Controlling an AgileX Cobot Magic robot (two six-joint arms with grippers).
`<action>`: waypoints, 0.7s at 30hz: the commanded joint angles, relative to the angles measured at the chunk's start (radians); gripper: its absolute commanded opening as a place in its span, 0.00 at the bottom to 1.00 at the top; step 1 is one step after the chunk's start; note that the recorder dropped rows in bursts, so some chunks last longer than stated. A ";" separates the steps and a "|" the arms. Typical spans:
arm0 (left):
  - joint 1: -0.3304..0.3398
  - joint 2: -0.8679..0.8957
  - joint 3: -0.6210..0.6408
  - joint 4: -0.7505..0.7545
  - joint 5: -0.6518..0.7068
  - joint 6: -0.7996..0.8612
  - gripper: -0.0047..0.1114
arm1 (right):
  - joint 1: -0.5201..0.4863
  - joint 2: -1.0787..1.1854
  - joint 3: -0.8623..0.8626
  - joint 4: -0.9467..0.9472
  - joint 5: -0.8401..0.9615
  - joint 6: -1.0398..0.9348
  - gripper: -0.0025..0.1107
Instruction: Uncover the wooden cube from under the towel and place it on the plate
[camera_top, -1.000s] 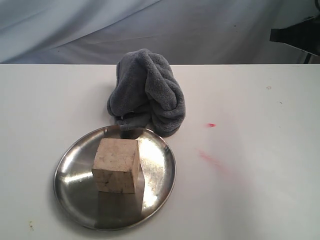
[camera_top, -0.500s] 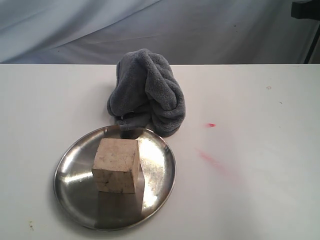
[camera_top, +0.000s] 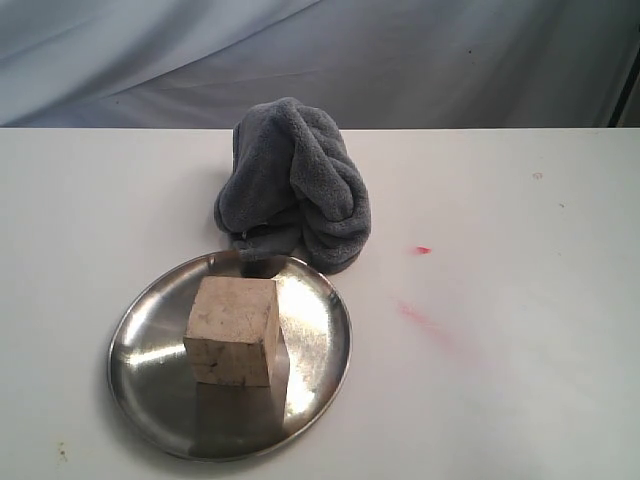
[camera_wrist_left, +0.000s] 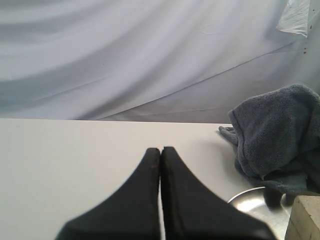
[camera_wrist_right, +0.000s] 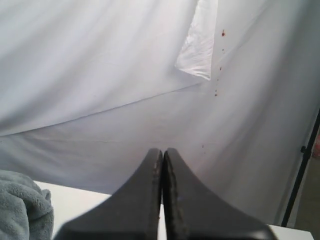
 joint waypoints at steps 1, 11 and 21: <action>-0.001 -0.002 0.004 0.001 -0.002 -0.002 0.05 | -0.001 -0.089 0.019 0.006 -0.016 -0.007 0.02; -0.001 -0.002 0.004 0.001 -0.002 -0.002 0.05 | -0.001 -0.307 0.019 0.006 0.141 -0.007 0.02; -0.001 -0.002 0.004 0.001 -0.002 -0.002 0.05 | -0.001 -0.569 0.143 0.006 0.186 -0.005 0.02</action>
